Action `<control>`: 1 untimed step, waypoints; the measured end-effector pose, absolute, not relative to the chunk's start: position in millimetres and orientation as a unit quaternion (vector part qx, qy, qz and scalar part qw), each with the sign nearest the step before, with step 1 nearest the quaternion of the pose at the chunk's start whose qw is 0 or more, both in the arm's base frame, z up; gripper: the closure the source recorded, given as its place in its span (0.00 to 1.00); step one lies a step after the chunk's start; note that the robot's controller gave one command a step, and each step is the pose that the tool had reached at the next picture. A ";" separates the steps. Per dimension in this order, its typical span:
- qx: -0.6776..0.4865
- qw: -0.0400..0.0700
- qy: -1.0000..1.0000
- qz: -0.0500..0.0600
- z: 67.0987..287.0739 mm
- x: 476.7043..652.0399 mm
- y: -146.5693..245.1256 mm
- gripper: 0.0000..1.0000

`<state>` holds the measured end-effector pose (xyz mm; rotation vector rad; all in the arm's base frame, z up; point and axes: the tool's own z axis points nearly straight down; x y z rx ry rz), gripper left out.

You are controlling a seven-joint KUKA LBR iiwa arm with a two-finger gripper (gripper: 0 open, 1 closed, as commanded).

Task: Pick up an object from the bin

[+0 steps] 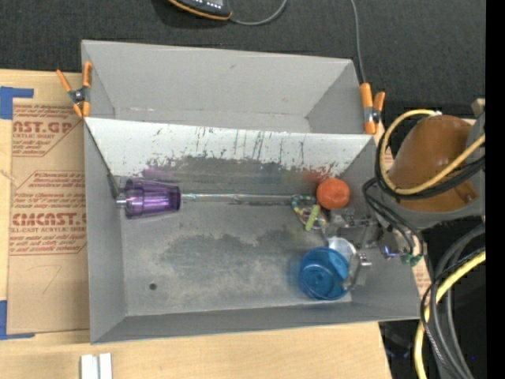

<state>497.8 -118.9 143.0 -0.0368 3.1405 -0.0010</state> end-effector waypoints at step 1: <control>0.104 0.001 0.995 0.001 117.7 497.2 -118.6 0.00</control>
Offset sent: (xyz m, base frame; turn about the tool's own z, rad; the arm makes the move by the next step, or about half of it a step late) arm -0.0181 0.0005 -0.0730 -0.0706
